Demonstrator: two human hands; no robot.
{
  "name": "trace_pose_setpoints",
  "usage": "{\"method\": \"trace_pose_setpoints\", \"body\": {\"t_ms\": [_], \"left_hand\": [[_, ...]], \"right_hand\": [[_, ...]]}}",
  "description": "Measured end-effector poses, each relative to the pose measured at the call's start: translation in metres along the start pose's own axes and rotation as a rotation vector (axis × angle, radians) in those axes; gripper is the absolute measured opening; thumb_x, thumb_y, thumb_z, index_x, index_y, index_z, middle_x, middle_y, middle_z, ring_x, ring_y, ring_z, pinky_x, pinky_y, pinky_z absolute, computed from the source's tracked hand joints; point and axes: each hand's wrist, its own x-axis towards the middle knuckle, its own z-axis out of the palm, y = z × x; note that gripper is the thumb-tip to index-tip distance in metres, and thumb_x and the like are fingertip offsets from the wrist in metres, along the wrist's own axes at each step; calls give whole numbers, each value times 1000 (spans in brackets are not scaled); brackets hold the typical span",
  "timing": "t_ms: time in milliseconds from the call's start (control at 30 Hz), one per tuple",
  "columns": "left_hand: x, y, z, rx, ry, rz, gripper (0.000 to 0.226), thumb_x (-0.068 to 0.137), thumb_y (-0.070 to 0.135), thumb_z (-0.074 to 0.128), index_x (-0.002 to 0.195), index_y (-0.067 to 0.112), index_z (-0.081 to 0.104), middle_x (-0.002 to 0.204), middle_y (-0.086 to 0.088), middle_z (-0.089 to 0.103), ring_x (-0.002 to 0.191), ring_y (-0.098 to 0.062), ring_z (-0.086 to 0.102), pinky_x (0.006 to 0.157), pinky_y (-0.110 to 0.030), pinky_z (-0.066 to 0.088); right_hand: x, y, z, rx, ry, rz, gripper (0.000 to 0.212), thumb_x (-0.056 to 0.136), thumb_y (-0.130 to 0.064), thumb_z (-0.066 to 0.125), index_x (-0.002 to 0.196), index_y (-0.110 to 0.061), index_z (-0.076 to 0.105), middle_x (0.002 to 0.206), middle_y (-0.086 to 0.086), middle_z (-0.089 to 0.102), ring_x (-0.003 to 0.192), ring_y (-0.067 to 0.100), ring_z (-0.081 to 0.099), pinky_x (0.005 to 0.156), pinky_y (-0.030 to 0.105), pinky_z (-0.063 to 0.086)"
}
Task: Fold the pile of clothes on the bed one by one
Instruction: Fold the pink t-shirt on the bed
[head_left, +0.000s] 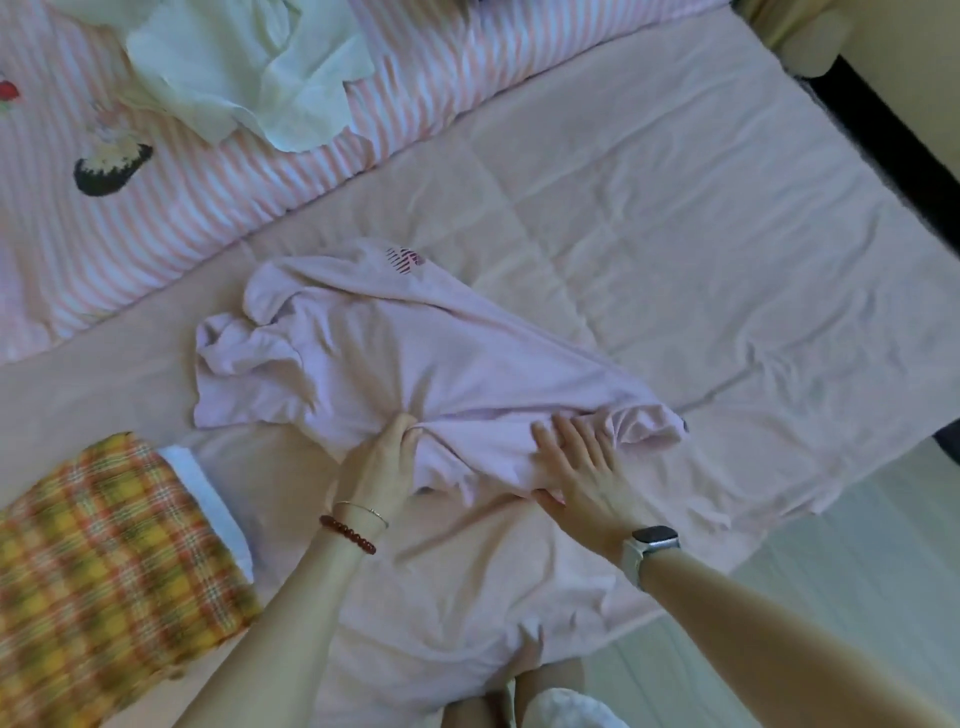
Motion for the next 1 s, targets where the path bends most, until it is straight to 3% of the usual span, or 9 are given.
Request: {"method": "trace_pose_setpoints", "body": {"t_ms": [133, 200, 333, 467, 600, 700, 800, 933, 1000], "left_hand": [[-9, 17, -36, -208, -4, 90, 36, 83, 51, 29, 88, 21, 49, 72, -9, 58, 73, -30, 55, 66, -36, 41], [-15, 25, -52, -331, 47, 116, 46, 80, 51, 31, 86, 11, 53, 65, 1, 52, 65, -16, 47, 64, -30, 36], [-40, 41, -77, -335, -11, 159, 35, 80, 52, 32, 83, 23, 51, 60, 9, 50, 62, -9, 45, 62, -29, 37], [-83, 48, -69, -59, -277, 170, 36, 90, 44, 38, 89, 13, 55, 67, 3, 50, 74, -26, 56, 60, -33, 35], [-122, 25, -34, 147, -776, 80, 24, 96, 33, 44, 100, 15, 60, 97, -5, 62, 99, -25, 58, 73, -27, 39], [-127, -16, -12, 133, -922, -113, 32, 94, 37, 46, 109, 12, 59, 98, -2, 59, 96, -20, 55, 83, -24, 41], [-102, -111, 41, 133, -700, -304, 62, 75, 76, 43, 108, 25, 56, 108, -4, 60, 96, -20, 56, 85, -23, 43], [-58, -45, -18, -39, -439, -261, 19, 86, 41, 40, 87, 23, 48, 76, -1, 46, 66, -13, 45, 71, -20, 37], [-33, -31, -31, -38, -269, -226, 29, 87, 33, 43, 101, 14, 61, 97, -14, 56, 89, -26, 56, 82, -32, 43]], "right_hand": [[18, -16, -32, 324, 27, 141, 33, 82, -28, 42, 96, -7, 63, 79, 9, 65, 73, 32, 62, 72, 31, 32], [16, -20, -60, 484, -35, 246, 35, 88, -33, 39, 100, -8, 61, 85, 8, 68, 79, 29, 61, 70, 34, 32], [-18, -14, -108, 458, -73, 246, 24, 94, -21, 49, 117, -17, 55, 96, 5, 68, 92, 24, 62, 78, 30, 38], [-72, -9, -122, 189, -270, 147, 33, 86, -17, 56, 119, -19, 56, 108, 1, 59, 106, 22, 54, 75, 32, 38], [-117, -13, -99, 81, -679, 134, 50, 87, -34, 57, 135, -31, 42, 124, -3, 52, 118, 16, 49, 89, 27, 37], [-115, -19, -86, 124, -688, 187, 46, 93, -38, 50, 137, -30, 41, 129, -3, 52, 120, 14, 48, 94, 26, 36], [-83, -28, -78, 132, -550, 207, 37, 97, -34, 43, 133, -28, 47, 129, -5, 55, 117, 14, 51, 91, 27, 35], [-29, -37, -69, 241, -410, 184, 34, 99, -24, 38, 129, -22, 52, 128, -1, 54, 114, 20, 53, 86, 29, 41], [4, -35, -67, 288, -295, 166, 34, 98, -19, 37, 127, -20, 54, 128, 0, 55, 111, 21, 55, 85, 30, 43]]}}
